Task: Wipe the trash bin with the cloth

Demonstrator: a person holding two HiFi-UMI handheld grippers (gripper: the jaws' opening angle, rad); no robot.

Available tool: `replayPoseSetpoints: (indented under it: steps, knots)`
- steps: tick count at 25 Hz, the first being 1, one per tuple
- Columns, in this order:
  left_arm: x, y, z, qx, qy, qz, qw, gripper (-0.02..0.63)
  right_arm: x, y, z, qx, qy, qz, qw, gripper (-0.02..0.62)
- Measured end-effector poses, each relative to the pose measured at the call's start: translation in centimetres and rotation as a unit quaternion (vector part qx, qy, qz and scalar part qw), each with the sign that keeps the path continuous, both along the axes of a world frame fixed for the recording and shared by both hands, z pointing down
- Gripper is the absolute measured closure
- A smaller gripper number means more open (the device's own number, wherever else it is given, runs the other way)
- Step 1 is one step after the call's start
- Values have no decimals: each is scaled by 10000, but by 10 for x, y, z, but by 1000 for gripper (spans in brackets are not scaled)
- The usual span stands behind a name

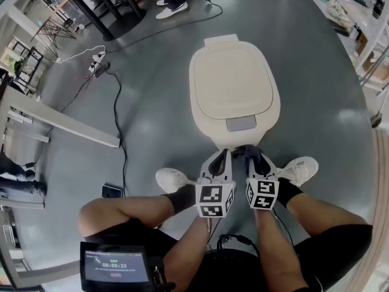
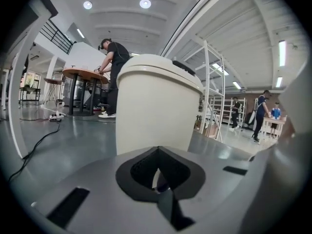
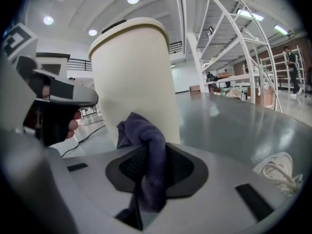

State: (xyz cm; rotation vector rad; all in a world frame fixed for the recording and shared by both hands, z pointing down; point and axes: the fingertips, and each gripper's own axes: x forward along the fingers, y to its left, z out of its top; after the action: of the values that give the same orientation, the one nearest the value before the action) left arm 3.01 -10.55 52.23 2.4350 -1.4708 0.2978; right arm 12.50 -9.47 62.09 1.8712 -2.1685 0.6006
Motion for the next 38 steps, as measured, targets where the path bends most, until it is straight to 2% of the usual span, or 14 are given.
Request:
replayPoseSetpoints:
  steps: [5,10,13,16,19,22,26,31,34,36,38]
  knots:
    - [20,3,4,-80,-74,141,9998,609,15,1,4,-89,-108,97,9999,505]
    - [29,3,2,-158,3,179,9997,609,36,11,3,-258,-290,459,9982,505]
    - [41,6,-2,-223,189,200,9994,609,61,22,-8,-237,-598,940,9935,505]
    - [62,19,-13,-179,-6,478,9987,609,77,29,-35,-100,-1028,1135,9882,505]
    - [78,27,-27,-224,-62,620,9978,609,78,25,-68,50,-1235,691,9899,505]
    - [85,23,-38,-287,-238,599,9975,609,85,11,-87,-118,-1645,545,9848,505]
    - [103,16,-55,-329,-582,604,9959,609,101,-19,-106,-501,-2568,466,9640,505]
    - [125,17,-74,-393,-989,721,9917,609,110,-57,-156,-276,-3445,-266,9380,505]
    - [138,16,-85,-248,-1264,829,9882,609,111,-79,-181,-230,-3603,-629,9304,505]
    - [149,15,-88,-181,-1423,965,9850,609,104,-89,-185,-366,-3625,-863,9273,505]
    - [159,15,-87,-177,-1581,1076,9814,609,95,-94,-184,-502,-3738,-1135,9192,505]
